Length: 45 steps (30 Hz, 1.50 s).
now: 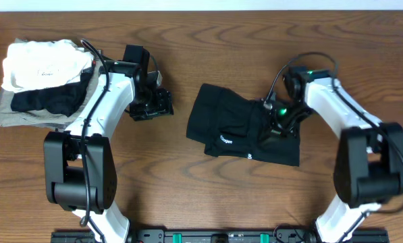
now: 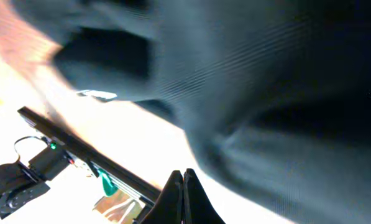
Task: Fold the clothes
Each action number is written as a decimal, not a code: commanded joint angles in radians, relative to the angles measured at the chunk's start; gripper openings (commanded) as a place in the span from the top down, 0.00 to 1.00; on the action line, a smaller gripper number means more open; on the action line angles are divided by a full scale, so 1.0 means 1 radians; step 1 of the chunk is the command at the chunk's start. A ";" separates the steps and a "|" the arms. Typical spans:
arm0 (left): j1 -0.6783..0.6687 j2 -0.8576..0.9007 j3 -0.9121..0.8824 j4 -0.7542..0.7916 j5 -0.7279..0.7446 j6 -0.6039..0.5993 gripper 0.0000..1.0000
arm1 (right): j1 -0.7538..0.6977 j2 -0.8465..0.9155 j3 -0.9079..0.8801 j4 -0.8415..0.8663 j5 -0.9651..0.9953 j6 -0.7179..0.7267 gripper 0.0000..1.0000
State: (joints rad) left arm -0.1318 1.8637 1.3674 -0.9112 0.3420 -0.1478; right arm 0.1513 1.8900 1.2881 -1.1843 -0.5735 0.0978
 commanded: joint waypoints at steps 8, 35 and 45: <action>-0.001 -0.001 -0.005 0.019 0.010 0.021 0.32 | -0.124 -0.151 0.065 0.021 0.215 0.044 0.83; -0.014 0.210 -0.005 0.203 0.440 0.171 0.02 | -0.251 -0.151 0.065 0.040 0.215 -0.002 0.62; -0.044 0.242 -0.005 0.193 0.489 0.169 0.02 | -0.249 -0.151 0.065 0.040 0.215 -0.002 0.64</action>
State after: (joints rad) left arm -0.1574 2.0800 1.3674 -0.7086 0.8028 0.0044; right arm -0.0948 1.7458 1.3418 -1.1446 -0.3618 0.1123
